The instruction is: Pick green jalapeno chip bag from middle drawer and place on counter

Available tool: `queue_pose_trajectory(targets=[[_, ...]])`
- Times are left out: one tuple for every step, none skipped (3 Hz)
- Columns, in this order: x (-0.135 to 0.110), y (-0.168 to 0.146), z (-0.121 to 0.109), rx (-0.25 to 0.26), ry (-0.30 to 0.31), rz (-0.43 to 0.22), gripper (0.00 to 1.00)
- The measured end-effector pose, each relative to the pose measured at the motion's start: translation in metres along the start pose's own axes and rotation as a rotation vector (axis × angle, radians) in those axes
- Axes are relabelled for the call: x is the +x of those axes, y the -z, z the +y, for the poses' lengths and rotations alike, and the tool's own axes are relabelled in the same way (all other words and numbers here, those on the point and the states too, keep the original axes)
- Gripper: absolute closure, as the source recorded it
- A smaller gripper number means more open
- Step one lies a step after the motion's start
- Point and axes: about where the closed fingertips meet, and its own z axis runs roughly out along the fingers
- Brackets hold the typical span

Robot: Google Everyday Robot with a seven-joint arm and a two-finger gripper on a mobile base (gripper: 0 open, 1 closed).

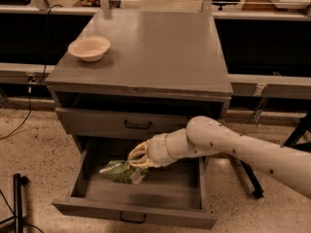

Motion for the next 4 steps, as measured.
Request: queue_pose_trajectory(targets=[[-0.025,0.029,-0.012,0.005,0.007,-0.076,1.0],[-0.05,0.066,-0.018,0.008,0.029,-0.119,1.0],[-0.063,0.089,-0.024,0.015,0.048,-0.116,1.0],[-0.064,0.129,-0.051,0.011,0.06,-0.099,1.0]])
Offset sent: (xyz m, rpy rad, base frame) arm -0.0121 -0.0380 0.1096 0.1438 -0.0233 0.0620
